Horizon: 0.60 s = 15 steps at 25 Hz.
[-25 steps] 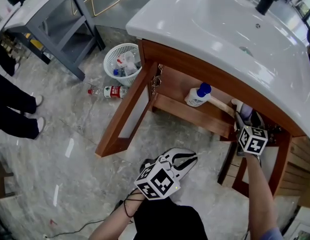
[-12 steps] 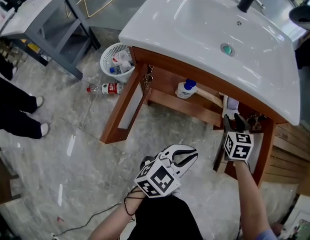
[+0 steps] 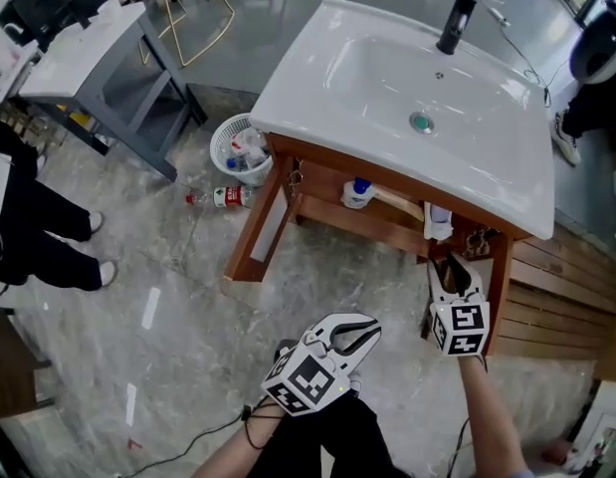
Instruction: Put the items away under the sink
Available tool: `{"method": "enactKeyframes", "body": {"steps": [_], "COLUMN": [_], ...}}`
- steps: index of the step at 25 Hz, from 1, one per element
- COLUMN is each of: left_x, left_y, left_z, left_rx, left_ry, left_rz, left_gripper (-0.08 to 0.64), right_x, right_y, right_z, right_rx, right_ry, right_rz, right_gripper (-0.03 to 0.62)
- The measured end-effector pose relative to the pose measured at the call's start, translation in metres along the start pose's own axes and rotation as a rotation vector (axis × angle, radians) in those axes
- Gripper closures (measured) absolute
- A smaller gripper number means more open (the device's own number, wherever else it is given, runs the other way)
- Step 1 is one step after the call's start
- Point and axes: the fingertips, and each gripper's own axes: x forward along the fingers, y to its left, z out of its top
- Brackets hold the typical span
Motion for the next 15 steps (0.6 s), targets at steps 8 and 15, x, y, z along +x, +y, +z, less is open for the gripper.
{"method": "enactKeyframes", "body": {"steps": [8,15], "left_x": [-0.05,-0.091], "left_y": [-0.046,-0.086], "left_z": [0.049,0.086], "left_rx": [-0.035,-0.108], "left_ry": [-0.027,-0.06], "left_rz": [0.068,0.118], "left_gripper": [0.526,0.526], "right_x": [-0.104,-0.197], "right_y": [0.017,0.025], "right_z": [0.071,0.117], "right_rx": [0.038,0.168], "right_ry": [-0.119,-0.179], "right_rz": [0.026,0.077], "right_gripper": [0.459,0.46]}}
